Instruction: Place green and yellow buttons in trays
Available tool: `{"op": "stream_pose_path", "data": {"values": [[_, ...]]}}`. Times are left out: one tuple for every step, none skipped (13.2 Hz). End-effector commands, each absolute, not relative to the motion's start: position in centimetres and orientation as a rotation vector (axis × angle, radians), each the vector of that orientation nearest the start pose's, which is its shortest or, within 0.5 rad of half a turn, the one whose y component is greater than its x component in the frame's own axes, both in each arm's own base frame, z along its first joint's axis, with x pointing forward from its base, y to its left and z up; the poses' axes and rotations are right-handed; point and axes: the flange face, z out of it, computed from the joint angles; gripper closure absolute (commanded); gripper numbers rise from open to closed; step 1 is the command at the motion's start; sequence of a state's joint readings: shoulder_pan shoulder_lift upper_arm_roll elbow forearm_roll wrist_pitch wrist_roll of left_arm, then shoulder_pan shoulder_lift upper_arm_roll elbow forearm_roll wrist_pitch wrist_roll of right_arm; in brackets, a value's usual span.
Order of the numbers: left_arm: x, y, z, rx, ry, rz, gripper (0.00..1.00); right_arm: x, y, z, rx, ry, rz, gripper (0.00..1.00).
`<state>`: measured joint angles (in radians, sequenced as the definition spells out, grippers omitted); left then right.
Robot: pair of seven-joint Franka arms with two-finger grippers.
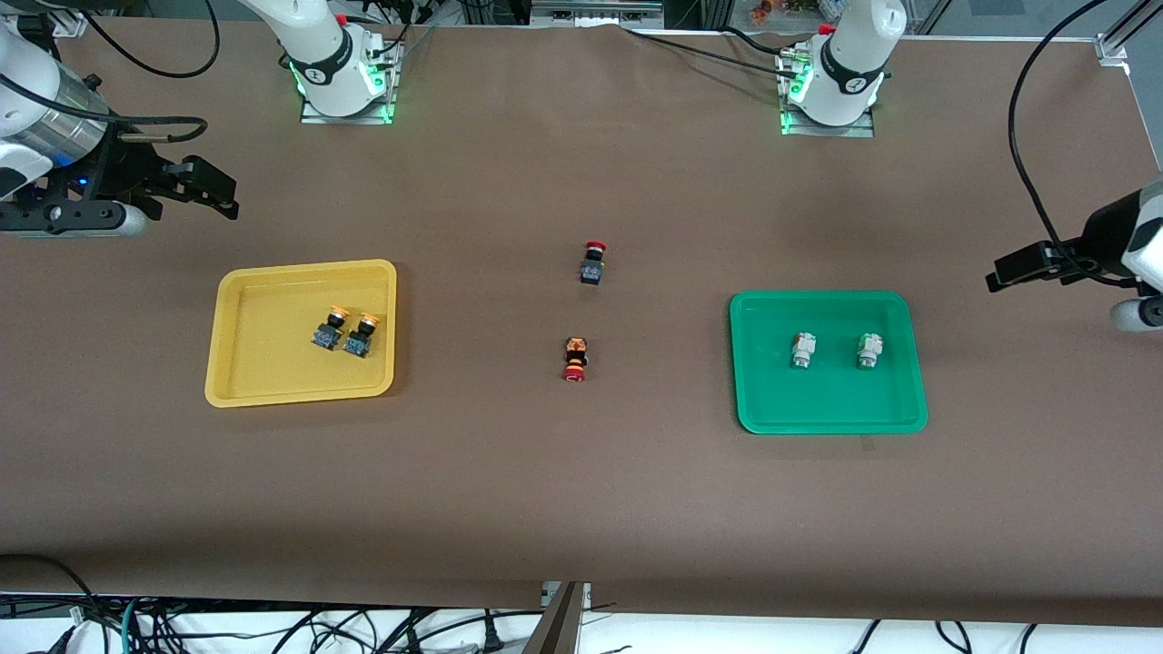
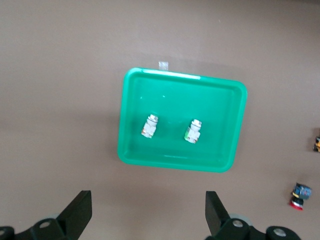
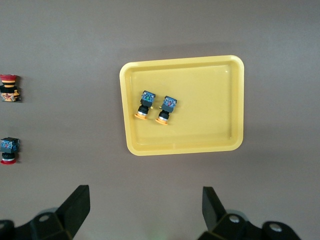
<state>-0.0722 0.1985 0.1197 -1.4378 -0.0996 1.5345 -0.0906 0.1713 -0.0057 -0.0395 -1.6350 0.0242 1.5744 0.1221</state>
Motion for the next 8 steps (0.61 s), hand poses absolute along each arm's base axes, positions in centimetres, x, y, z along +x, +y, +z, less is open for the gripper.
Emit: {"op": "stream_pose_path", "data": {"values": [[61.6, -1.1, 55.5, -3.213, -0.176, 0.226, 0.00, 54.7, 7.3, 60.4, -3.140, -0.036, 0.097, 0.01], [61.6, -1.5, 55.5, -3.217, -0.166, 0.228, 0.00, 54.7, 7.3, 60.4, -3.140, -0.038, 0.097, 0.01], [61.6, -1.8, 55.5, -3.218, -0.156, 0.228, 0.00, 54.8, 7.4, 60.3, -3.140, -0.038, 0.099, 0.01], [61.7, -1.8, 55.3, -3.217, -0.159, 0.233, 0.00, 54.8, 7.4, 60.3, -3.140, -0.038, 0.099, 0.01], [61.6, -2.7, 55.4, -3.217, -0.134, 0.231, 0.00, 54.7, 7.3, 60.4, -3.140, -0.038, 0.097, 0.01], [61.6, -3.7, 55.3, -3.203, -0.104, 0.235, 0.00, 54.7, 7.3, 60.4, -3.140, -0.041, 0.097, 0.01], [61.6, -3.8, 55.2, -3.164, -0.082, 0.228, 0.00, 54.8, 7.4, 60.3, -3.138, -0.038, 0.100, 0.01], [61.5, -4.4, 55.3, -3.138, -0.059, 0.221, 0.00, 54.7, 7.4, 60.4, -3.138, -0.038, 0.095, 0.01]]}}
